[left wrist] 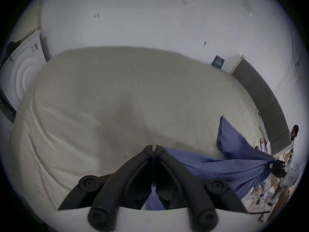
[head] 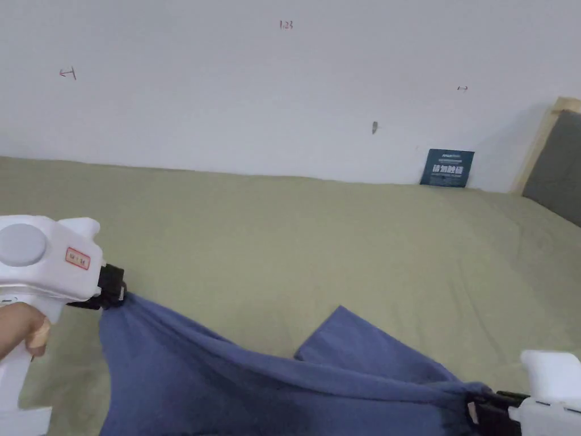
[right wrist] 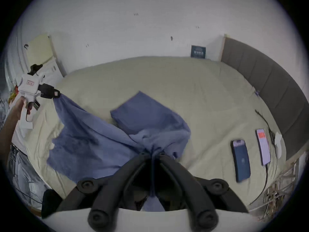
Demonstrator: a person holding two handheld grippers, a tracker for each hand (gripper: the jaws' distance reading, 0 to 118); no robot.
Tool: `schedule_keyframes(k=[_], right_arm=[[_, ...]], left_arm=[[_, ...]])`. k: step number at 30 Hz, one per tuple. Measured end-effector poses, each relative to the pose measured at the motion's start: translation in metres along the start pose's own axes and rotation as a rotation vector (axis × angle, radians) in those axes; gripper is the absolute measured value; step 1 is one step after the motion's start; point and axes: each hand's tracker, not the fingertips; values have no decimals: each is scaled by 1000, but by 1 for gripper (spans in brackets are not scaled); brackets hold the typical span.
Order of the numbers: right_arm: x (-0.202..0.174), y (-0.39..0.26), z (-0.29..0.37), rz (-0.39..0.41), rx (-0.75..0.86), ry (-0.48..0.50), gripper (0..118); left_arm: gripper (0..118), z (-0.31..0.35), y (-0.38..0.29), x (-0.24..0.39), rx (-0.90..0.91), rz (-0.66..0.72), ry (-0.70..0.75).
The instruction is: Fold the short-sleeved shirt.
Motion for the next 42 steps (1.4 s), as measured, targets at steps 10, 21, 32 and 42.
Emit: schedule_keyframes(k=[10, 21, 32, 42], right_arm=[[-19, 141, -20, 76, 177, 75, 4], [-40, 276, -31, 64, 271, 88, 4], [-39, 289, -89, -17, 238, 50, 4], [-19, 166, -87, 61, 160, 60, 4]], left_arm=[[2, 105, 59, -40, 232, 72, 58], [2, 143, 124, -47, 340, 61, 117], [2, 115, 134, -38, 338, 52, 150], [2, 83, 1, -49, 184, 115, 87]])
